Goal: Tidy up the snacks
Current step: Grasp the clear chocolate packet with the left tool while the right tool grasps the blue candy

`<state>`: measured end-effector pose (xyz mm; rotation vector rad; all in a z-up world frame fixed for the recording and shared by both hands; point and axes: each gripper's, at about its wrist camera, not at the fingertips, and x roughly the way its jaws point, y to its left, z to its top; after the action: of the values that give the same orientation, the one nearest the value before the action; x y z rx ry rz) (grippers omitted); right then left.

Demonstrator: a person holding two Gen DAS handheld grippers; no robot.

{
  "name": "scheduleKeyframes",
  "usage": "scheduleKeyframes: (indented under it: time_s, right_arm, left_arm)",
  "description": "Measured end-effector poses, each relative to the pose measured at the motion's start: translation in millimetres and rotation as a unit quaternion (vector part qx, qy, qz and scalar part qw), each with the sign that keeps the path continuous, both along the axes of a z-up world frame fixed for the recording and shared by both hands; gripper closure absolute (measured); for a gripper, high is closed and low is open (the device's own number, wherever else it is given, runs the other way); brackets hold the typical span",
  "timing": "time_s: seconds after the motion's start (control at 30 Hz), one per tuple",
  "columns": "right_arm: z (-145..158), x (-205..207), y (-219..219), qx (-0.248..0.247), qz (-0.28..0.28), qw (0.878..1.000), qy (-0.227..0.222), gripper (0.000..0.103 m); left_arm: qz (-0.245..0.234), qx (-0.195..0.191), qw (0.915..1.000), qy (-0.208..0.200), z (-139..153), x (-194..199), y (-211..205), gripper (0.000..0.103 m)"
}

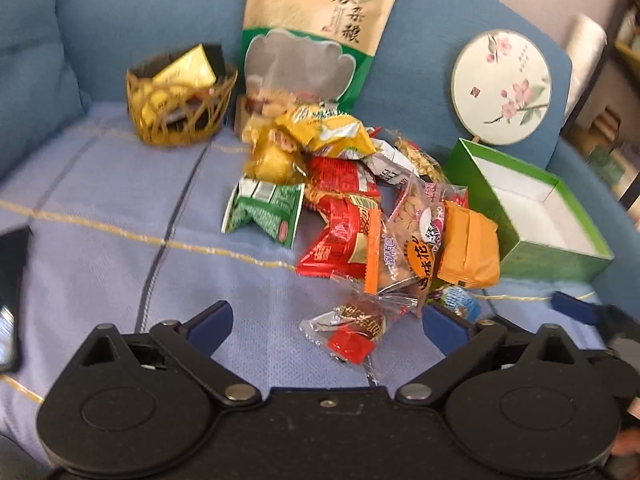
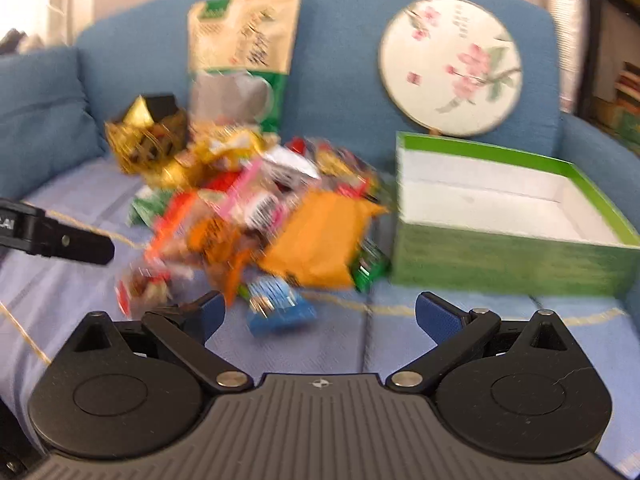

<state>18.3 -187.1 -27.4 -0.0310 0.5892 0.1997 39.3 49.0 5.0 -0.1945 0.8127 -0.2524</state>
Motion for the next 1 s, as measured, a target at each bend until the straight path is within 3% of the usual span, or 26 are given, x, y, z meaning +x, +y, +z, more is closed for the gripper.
scheduleKeyframes:
  time_s: [0.1,0.2,0.23,0.27,0.33,0.37,0.4,0.47,0.6,0.67,0.8,0.83,0.87,1.0]
  right_arm:
    - [-9.1,19.4,6.0,-0.017,0.055,0.998,0.008,0.000]
    - [-23.0,33.3,9.5,-0.024,0.065,0.997,0.028,0.000]
    - [-26.6,35.4,7.8,-0.021,0.060,0.997,0.042,0.022]
    - [-28.1,35.0,4.2,-0.008,0.062,0.997,0.053,0.026]
    - [-25.0,26.8,-2.9,0.009,0.063,0.996,0.057,0.027]
    - [-23.7,21.5,-4.1,0.005,0.063,0.996,0.057,0.027]
    - [-23.3,15.6,-4.6,-0.002,0.062,0.997,0.054,0.027]
    - [-25.3,7.2,-6.2,-0.004,0.064,0.997,0.049,0.026]
    - [-31.6,8.7,-10.0,0.018,0.076,0.996,0.033,0.018]
    - [-32.9,12.7,-11.0,0.033,0.078,0.996,0.026,0.016]
    - [-34.9,11.4,-5.4,0.013,0.096,0.995,0.009,0.008]
    - [-35.4,10.9,-3.3,0.006,0.097,0.995,0.009,0.011]
    - [-35.0,10.8,-0.4,-0.001,0.099,0.995,0.014,0.024]
    - [-19.2,-7.5,-2.3,0.008,0.112,0.994,-0.006,0.030]
  left_arm:
    - [-0.012,0.005,0.9999,0.009,-3.8,-1.9,0.6,0.000]
    - [-0.022,-0.007,0.9996,0.014,-9.5,-2.6,0.3,0.000]
    - [-0.033,-0.023,0.9991,0.010,-10.2,-2.8,-0.1,0.002]
    - [-0.045,-0.040,0.9982,0.004,-10.5,-2.2,-0.7,0.014]
    - [-0.056,-0.046,0.9973,-0.011,-11.3,1.0,-5.8,0.015]
    - [-0.060,-0.029,0.9976,-0.019,-12.6,4.7,-11.4,0.023]
    - [-0.064,-0.010,0.9976,-0.024,-14.3,7.9,-17.3,0.043]
    - [-0.087,0.032,0.9955,-0.020,-20.3,13.5,-29.0,0.073]
    - [-0.122,0.056,0.9908,0.012,-39.4,23.6,-36.5,0.074]
    - [-0.123,0.059,0.9906,0.007,-42.1,26.2,-36.9,0.074]
    - [-0.114,0.061,0.9915,0.013,-42.6,27.5,-37.7,0.074]
    - [-0.112,0.064,0.9916,0.012,-41.1,26.6,-39.2,0.073]
    - [-0.109,0.059,0.9922,0.014,-40.1,25.6,-38.2,0.073]
    - [-0.090,0.023,0.9952,0.032,-26.7,17.2,-32.2,0.075]
